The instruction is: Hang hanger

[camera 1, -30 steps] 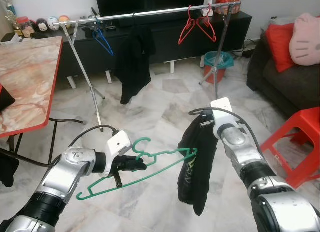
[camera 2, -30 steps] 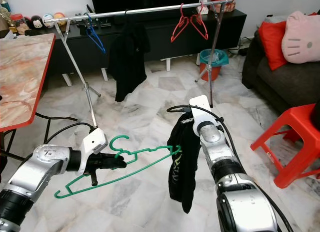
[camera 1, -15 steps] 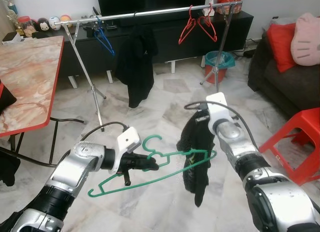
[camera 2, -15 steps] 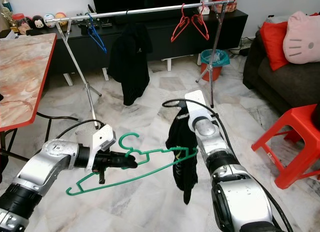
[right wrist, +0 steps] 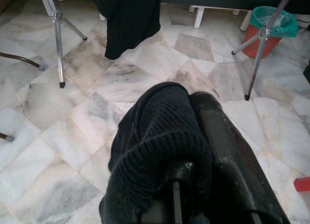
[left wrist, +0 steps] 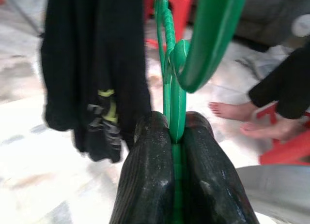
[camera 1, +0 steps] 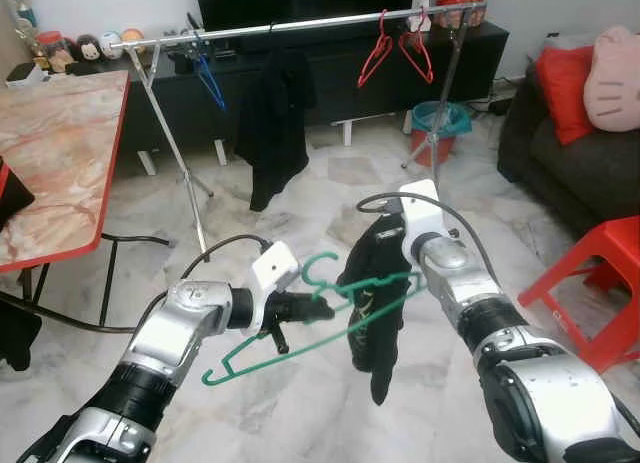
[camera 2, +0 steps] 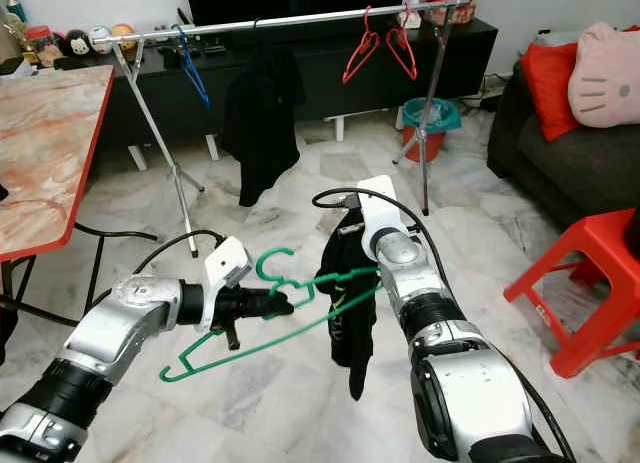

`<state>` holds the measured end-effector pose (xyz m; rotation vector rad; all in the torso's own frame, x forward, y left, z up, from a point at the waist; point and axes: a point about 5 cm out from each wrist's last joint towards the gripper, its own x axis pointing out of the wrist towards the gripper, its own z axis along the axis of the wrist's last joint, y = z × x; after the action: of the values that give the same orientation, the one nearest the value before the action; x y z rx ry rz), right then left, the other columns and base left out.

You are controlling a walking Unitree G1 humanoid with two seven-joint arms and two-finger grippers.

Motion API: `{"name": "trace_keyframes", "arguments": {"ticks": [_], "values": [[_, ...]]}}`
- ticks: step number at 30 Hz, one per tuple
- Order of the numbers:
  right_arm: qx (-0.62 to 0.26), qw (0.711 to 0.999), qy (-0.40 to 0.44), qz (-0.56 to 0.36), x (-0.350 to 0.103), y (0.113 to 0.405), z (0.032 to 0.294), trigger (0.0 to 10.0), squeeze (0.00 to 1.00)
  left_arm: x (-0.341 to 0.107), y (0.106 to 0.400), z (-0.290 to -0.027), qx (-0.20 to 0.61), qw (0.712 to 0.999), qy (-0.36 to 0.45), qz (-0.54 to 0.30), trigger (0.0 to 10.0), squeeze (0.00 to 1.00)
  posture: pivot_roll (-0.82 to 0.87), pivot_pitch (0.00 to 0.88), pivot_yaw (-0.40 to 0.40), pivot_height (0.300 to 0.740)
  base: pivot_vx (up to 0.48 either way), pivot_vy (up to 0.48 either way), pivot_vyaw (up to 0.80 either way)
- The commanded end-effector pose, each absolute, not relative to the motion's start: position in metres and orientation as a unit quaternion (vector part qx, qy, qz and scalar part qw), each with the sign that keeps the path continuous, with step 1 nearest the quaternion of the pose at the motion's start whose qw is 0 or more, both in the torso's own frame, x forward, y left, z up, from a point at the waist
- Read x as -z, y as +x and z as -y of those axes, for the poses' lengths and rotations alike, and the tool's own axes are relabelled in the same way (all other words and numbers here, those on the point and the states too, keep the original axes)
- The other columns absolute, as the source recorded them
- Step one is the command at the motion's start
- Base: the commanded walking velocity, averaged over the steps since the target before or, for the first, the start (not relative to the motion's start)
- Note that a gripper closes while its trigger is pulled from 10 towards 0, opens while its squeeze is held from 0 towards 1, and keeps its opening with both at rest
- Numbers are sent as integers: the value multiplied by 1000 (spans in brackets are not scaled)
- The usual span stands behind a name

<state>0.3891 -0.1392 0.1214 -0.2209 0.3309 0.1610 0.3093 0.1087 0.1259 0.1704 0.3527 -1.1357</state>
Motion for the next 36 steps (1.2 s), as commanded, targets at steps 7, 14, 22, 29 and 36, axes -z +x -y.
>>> {"name": "trace_keyframes", "arguments": {"ticks": [7, 14, 22, 29, 36], "values": [[-91, 980, -107, -144, -131, 391, 134, 10000, 0, -127, 328, -121, 447, 873, 107, -163, 10000, 0, -158, 0, 18, 740, 0, 0, 0], [-87, 979, -112, -147, -128, 390, 138, 10000, 0, -125, 328, -132, 432, 876, 128, -174, 10000, 0, -156, 0, 16, 740, 0, 0, 0], [-75, 977, -133, -148, -128, 389, 147, 10000, 0, -125, 330, -142, 406, 881, 156, -185, 10000, 0, -154, 0, 14, 740, 0, 0, 0], [-78, 978, -131, -145, -131, 390, 144, 10000, 0, -124, 329, -141, 401, 885, 153, -182, 10000, 0, -153, 0, 13, 740, 0, 0, 0], [-108, 974, -141, -142, -136, 388, 139, 10000, 0, -128, 328, -129, 418, 886, 122, -158, 10000, 0, -160, 0, 12, 740, 0, 0, 0]]}}
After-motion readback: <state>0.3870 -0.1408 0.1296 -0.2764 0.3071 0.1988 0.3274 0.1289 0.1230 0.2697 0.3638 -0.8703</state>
